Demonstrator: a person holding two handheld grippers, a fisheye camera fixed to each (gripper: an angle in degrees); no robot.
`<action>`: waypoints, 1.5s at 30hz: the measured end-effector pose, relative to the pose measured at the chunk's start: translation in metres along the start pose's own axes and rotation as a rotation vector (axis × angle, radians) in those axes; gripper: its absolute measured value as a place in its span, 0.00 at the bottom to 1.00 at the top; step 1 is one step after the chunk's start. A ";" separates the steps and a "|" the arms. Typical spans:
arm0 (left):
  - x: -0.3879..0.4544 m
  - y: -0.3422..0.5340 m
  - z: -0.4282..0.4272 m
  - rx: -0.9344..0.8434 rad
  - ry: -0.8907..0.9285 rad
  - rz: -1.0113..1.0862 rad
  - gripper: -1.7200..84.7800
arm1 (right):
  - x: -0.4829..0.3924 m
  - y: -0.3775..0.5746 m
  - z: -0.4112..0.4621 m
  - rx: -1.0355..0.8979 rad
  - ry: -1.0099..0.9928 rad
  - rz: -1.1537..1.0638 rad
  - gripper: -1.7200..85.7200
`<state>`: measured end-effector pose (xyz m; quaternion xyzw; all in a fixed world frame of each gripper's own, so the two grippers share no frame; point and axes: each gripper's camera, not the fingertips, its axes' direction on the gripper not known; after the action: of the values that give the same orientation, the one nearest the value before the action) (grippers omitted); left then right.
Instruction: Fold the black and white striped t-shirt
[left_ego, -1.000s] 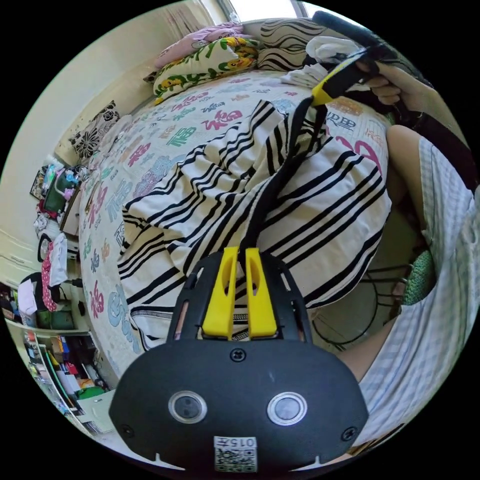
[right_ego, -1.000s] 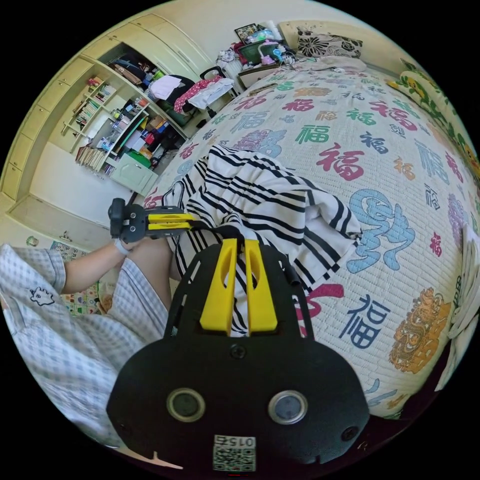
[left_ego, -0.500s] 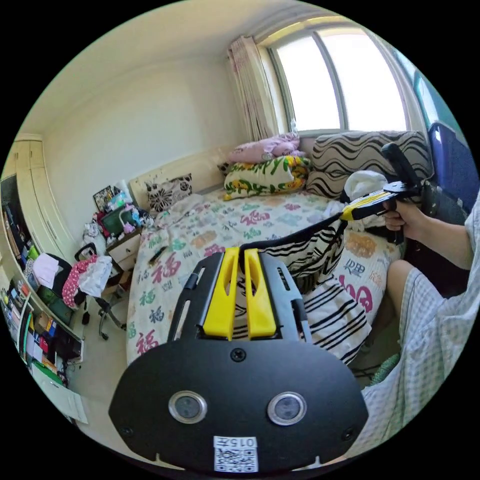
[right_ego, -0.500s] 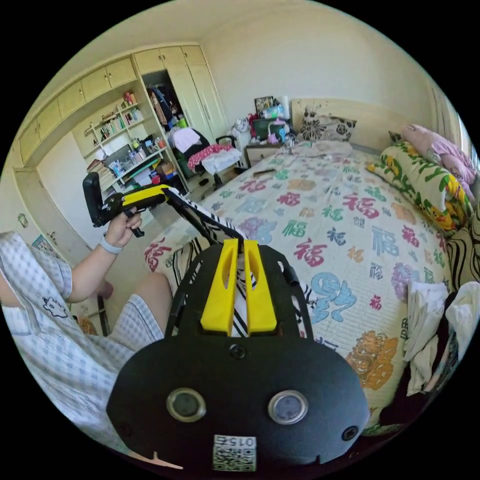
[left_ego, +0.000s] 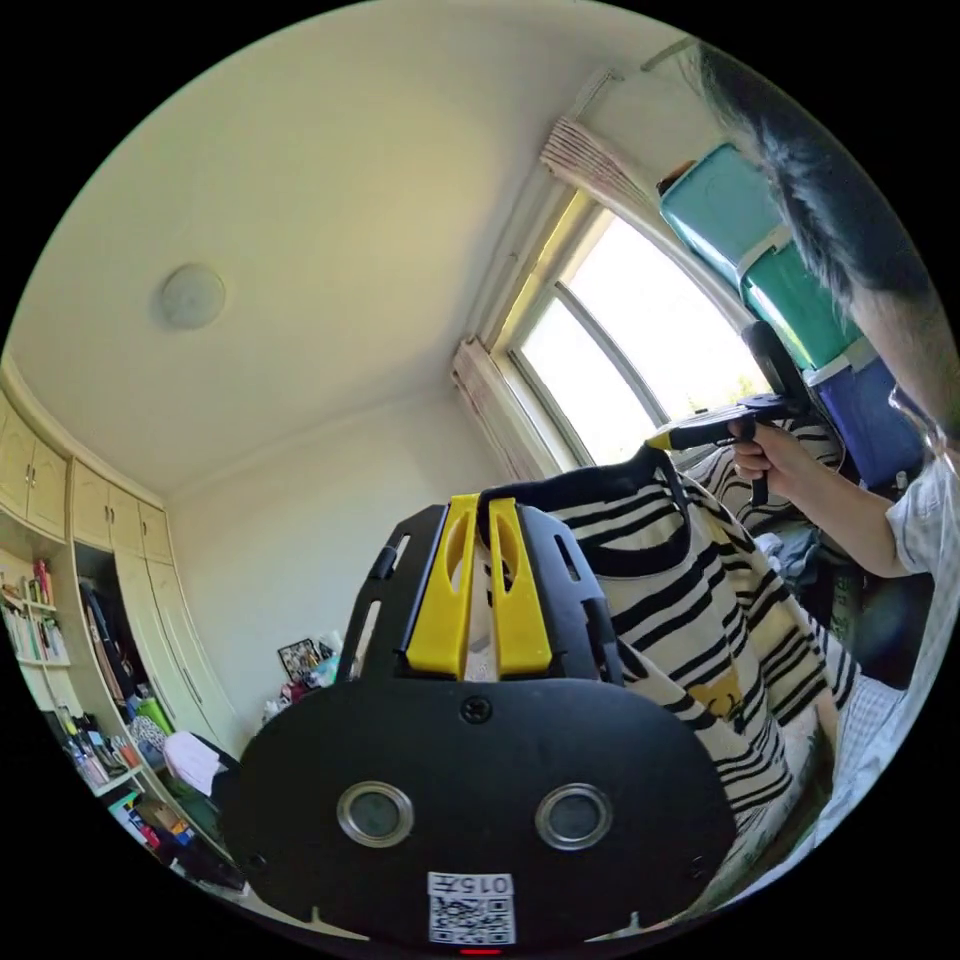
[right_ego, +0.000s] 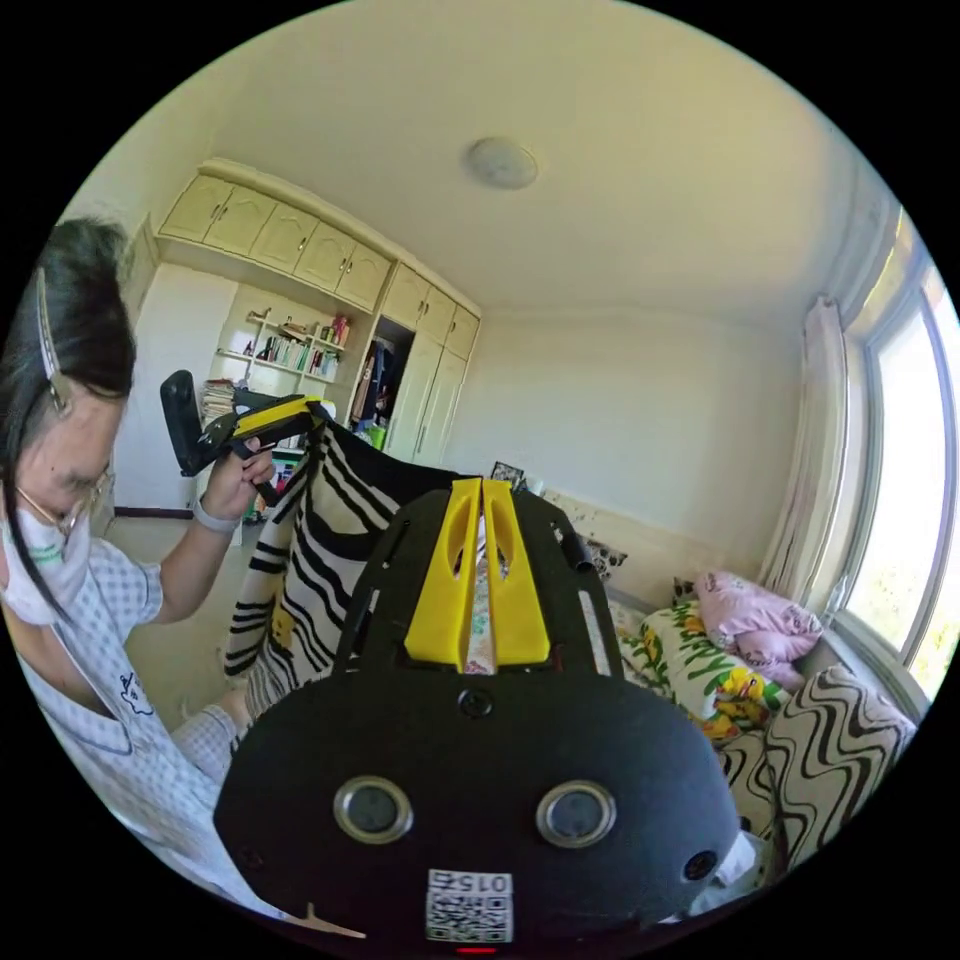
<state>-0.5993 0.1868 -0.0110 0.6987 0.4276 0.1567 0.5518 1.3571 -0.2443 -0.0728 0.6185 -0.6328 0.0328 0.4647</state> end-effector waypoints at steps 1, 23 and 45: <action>-0.005 -0.014 -0.001 0.022 -0.008 0.012 0.02 | 0.003 -0.010 -0.009 0.025 0.010 -0.020 0.01; -0.061 0.416 0.447 -0.989 0.373 -0.524 0.04 | 0.214 0.335 0.329 -0.965 -0.295 0.457 0.08; -0.106 0.428 0.314 -1.275 0.523 -1.026 0.02 | 0.188 0.516 0.200 -1.161 -0.236 0.941 0.01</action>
<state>-0.2626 -0.1054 0.2955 -0.0833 0.6343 0.2540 0.7254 0.8650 -0.3885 0.2078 -0.0616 -0.7912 -0.1776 0.5820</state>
